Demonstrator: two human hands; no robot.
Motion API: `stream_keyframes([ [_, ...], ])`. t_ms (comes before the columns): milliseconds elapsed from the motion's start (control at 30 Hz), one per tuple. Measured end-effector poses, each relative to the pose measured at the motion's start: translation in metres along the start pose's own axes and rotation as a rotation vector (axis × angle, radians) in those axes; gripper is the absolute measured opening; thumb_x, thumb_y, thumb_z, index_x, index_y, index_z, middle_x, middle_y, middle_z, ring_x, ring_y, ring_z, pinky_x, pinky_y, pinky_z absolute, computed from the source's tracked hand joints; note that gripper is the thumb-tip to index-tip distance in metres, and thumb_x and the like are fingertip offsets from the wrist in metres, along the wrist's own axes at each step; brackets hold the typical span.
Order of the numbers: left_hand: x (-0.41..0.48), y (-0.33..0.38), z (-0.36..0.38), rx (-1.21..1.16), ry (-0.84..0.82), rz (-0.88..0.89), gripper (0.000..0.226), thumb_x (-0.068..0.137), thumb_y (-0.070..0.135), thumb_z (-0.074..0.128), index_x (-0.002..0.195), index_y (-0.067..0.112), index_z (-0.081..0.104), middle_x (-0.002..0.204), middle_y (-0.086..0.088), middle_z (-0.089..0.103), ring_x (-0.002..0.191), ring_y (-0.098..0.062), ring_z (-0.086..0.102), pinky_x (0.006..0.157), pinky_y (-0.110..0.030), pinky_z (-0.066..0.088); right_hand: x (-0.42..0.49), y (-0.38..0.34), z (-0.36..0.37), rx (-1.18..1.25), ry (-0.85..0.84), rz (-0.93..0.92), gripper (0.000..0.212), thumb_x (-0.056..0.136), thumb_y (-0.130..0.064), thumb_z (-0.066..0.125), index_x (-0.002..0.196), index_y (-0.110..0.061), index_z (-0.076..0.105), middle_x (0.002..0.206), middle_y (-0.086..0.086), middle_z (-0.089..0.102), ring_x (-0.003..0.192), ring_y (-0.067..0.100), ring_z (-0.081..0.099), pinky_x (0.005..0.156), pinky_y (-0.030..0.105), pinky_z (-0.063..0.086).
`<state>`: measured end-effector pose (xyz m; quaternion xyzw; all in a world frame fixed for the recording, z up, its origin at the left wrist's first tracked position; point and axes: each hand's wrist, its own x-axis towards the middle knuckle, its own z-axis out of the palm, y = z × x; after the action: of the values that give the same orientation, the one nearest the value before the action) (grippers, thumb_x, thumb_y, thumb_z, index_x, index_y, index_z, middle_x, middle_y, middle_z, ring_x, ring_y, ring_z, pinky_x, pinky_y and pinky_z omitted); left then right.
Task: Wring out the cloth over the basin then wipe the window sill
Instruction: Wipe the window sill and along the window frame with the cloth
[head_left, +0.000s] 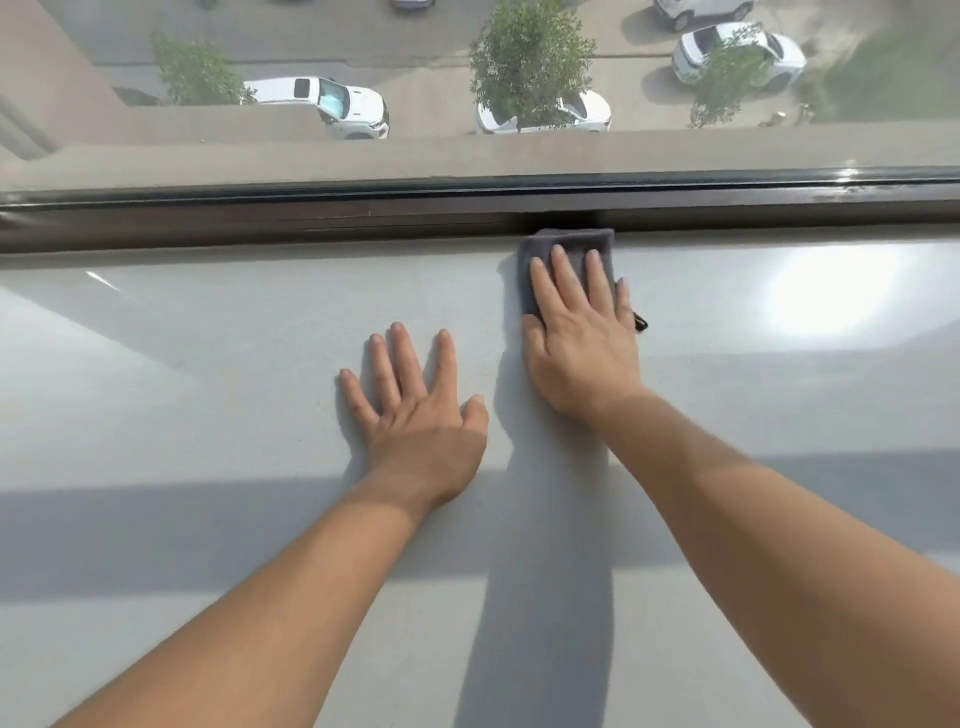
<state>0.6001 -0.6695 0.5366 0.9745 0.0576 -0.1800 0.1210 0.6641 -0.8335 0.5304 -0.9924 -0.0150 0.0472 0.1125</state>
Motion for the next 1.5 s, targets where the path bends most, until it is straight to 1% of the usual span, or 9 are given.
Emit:
stream_keyframes([
  [100, -0.001, 0.000, 0.001, 0.014, 0.004, 0.004, 0.072, 0.096, 0.049, 0.025, 0.154, 0.033, -0.015, 0.161, -0.009, -0.030, 0.145, -0.028, -0.034, 0.113, -0.059, -0.021, 0.001, 0.011, -0.004, -0.032, -0.076, -0.198, 0.060, 0.102, -0.043, 0.027, 0.159, -0.033, 0.011, 0.168, -0.010, 0.004, 0.155, 0.022, -0.005, 0.125, 0.049, -0.002],
  [300, -0.003, 0.000, -0.002, -0.001, -0.018, 0.021, 0.070, 0.097, 0.045, 0.020, 0.154, 0.031, -0.018, 0.160, -0.011, -0.032, 0.144, -0.028, -0.037, 0.113, -0.059, -0.022, 0.002, 0.070, -0.016, 0.028, 0.032, 0.334, 0.062, 0.101, -0.041, 0.025, 0.160, -0.030, 0.008, 0.169, -0.006, 0.001, 0.155, 0.024, -0.008, 0.124, 0.051, -0.002],
  [533, -0.002, -0.005, 0.001, -0.064, 0.037, 0.026, 0.068, 0.097, 0.036, 0.027, 0.157, 0.034, -0.006, 0.164, -0.007, -0.023, 0.148, -0.023, -0.028, 0.116, -0.056, -0.019, -0.062, 0.003, 0.008, -0.014, -0.056, -0.194, 0.062, 0.099, -0.044, 0.030, 0.158, -0.034, 0.017, 0.168, -0.010, 0.010, 0.155, 0.021, 0.000, 0.125, 0.046, -0.002],
  [733, -0.004, -0.005, 0.003, -0.045, 0.053, 0.041, 0.068, 0.093, 0.038, 0.029, 0.155, 0.035, 0.000, 0.164, -0.006, -0.022, 0.148, -0.023, -0.029, 0.115, -0.055, -0.021, -0.059, 0.078, -0.009, 0.046, 0.052, 0.341, 0.062, 0.100, -0.043, 0.029, 0.159, -0.032, 0.012, 0.169, -0.007, 0.004, 0.155, 0.024, -0.006, 0.124, 0.049, -0.001],
  [933, -0.011, -0.008, 0.002, -0.215, 0.151, 0.046, 0.057, 0.096, 0.035, 0.030, 0.153, 0.029, 0.027, 0.167, -0.003, 0.003, 0.152, -0.017, -0.009, 0.121, -0.047, -0.013, -0.112, 0.001, 0.020, -0.003, -0.011, -0.217, 0.061, 0.098, -0.042, 0.035, 0.157, -0.029, 0.027, 0.166, -0.003, 0.021, 0.154, 0.030, 0.009, 0.123, 0.054, 0.010],
  [1033, -0.043, -0.004, 0.013, -0.205, 0.237, 0.117, 0.064, 0.088, 0.035, 0.028, 0.149, 0.020, 0.036, 0.165, -0.007, 0.017, 0.153, -0.022, 0.002, 0.122, -0.045, -0.007, -0.104, 0.048, 0.008, -0.007, -0.010, -0.163, 0.061, 0.099, -0.043, 0.032, 0.158, -0.031, 0.022, 0.167, -0.005, 0.016, 0.155, 0.027, 0.005, 0.124, 0.051, 0.007],
  [1233, -0.093, 0.014, 0.049, -0.005, 0.140, 0.056, 0.068, 0.090, 0.049, 0.021, 0.156, 0.035, 0.010, 0.166, 0.000, -0.012, 0.149, -0.019, -0.023, 0.119, -0.047, -0.016, -0.110, 0.076, -0.004, -0.019, -0.007, 0.218, 0.063, 0.101, -0.044, 0.026, 0.159, -0.030, 0.006, 0.169, -0.004, -0.001, 0.154, 0.028, -0.009, 0.124, 0.052, -0.001],
  [1400, -0.090, 0.013, 0.042, -0.052, 0.093, 0.036, 0.068, 0.088, 0.046, 0.018, 0.156, 0.038, 0.010, 0.166, 0.005, -0.013, 0.149, -0.014, -0.023, 0.119, -0.045, -0.017, -0.155, 0.018, 0.016, 0.019, -0.039, -0.268, 0.062, 0.096, -0.042, 0.034, 0.156, -0.025, 0.030, 0.165, 0.001, 0.025, 0.153, 0.032, 0.014, 0.121, 0.052, 0.009],
  [1500, -0.093, 0.011, 0.039, -0.083, 0.076, 0.050, 0.063, 0.095, 0.041, 0.023, 0.156, 0.038, 0.012, 0.166, 0.007, -0.015, 0.149, -0.012, -0.024, 0.119, -0.044, -0.018, -0.156, 0.068, 0.004, -0.011, -0.062, -0.205, 0.062, 0.097, -0.043, 0.031, 0.157, -0.029, 0.024, 0.167, -0.003, 0.017, 0.155, 0.026, 0.005, 0.124, 0.048, 0.003],
])
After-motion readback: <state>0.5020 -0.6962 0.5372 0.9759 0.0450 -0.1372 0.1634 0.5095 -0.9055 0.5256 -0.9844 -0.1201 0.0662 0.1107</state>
